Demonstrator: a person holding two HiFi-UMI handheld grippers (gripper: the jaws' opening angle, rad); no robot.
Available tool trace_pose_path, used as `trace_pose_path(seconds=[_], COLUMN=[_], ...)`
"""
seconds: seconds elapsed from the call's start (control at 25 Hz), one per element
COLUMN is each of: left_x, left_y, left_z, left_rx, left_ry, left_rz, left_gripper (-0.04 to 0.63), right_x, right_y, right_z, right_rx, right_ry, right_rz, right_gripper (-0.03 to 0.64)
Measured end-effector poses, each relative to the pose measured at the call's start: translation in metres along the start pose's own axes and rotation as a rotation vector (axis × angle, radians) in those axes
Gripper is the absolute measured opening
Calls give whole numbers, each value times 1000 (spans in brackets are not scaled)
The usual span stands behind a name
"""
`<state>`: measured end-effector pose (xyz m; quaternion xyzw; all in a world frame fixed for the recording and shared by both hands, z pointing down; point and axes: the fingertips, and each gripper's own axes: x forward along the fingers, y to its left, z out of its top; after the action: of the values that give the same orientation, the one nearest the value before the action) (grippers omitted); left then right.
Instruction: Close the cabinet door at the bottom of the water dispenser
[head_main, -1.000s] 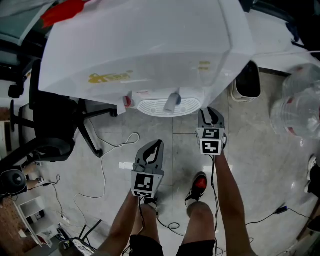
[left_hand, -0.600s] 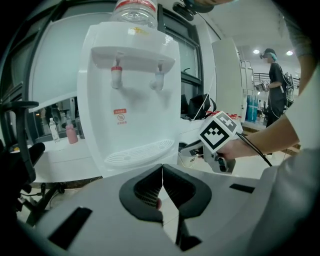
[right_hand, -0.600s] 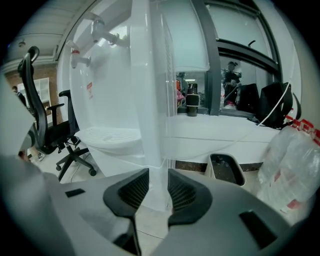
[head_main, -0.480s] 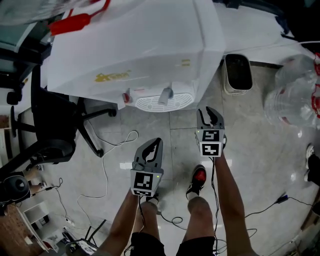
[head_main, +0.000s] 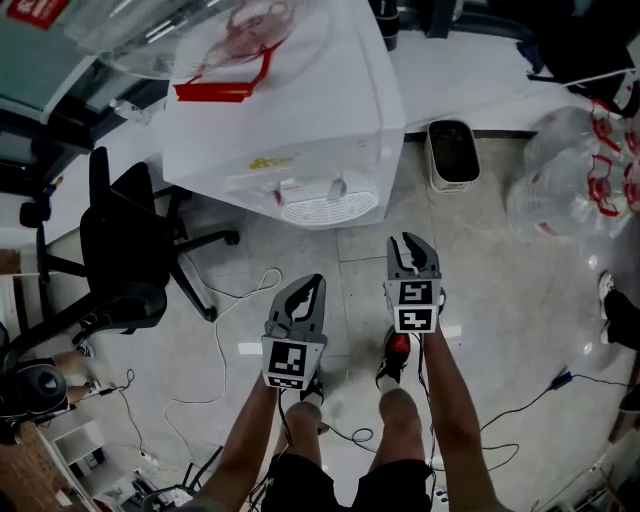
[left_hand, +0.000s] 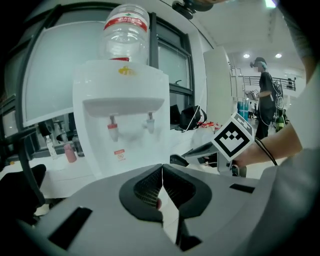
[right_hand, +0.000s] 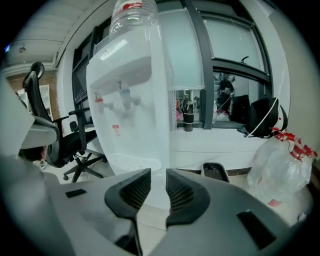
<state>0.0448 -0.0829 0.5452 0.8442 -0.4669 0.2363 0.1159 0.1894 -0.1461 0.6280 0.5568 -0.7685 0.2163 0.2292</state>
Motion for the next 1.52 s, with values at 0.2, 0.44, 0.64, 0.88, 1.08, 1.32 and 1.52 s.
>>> trace_pose_path(seconds=[0.2,0.44,0.64,0.88,1.08,1.32,1.52], left_x=[-33,-82,-120,-162,-199,-244,-280], left_y=[4,10,20,29,37,56,68], left_z=[42,99,147,202,239,270,282], left_rx=[13,22,43,72,83,80,86], left_ry=[-53,-118,-166,-234,-271,-310,-316], left_rz=[4,10,24,37,43,86,108], left_gripper=[25,25,25,25,25,25,25], right_x=[-51,-116,-167,-226,-268,-305,-326], right_y=[17,42,60,85,102,118,136], right_z=[37,99,158,220,258,290,301], right_rx=[12,3,-16,-85,-112,-127,-168], right_ry=[-54,-135,-212,-292,-351,-400,-405], right_rz=[-10,-9,-18,-12,-6,-10,0], right_gripper=[84,53,34,23,22,23,23])
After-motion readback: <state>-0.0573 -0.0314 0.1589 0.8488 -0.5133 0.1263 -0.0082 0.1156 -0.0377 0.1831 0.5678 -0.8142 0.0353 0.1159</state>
